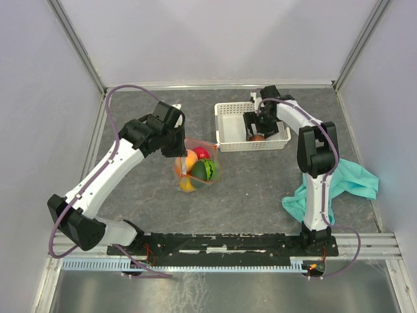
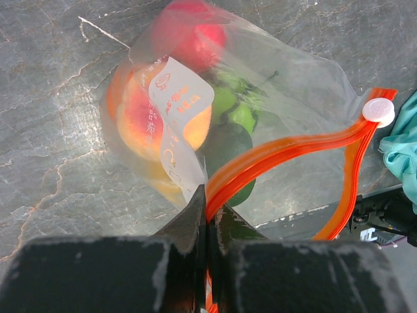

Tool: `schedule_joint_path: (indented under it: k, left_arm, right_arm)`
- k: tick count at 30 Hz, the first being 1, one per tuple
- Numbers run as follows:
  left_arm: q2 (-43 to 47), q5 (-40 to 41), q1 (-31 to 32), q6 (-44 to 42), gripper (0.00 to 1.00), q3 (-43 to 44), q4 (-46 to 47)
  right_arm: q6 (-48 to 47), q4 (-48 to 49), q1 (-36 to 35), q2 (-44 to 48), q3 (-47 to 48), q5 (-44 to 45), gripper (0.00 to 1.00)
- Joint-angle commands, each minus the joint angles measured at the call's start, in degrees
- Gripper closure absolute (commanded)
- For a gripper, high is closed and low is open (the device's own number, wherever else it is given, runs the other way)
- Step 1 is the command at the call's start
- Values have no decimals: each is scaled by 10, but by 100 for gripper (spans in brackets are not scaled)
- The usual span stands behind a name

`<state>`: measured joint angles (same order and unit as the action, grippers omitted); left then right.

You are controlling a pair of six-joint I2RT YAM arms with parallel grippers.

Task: Place the food in the zip-top bag and seal the zipper
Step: Pick up the fake fruit from the bin.

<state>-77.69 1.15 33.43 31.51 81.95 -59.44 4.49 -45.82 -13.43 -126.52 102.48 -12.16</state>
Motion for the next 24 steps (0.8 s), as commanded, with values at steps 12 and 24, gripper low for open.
schedule_joint_path:
  k: [12,24]
  left_arm:
    - [-1,-18,-2,22,97,20,34]
    - [0,-19,-3,18,97,17,35]
  right_arm:
    - [-70,-22,-3,55,-44,31,9]
    - [-23,2,-4,30,-39,45,25]
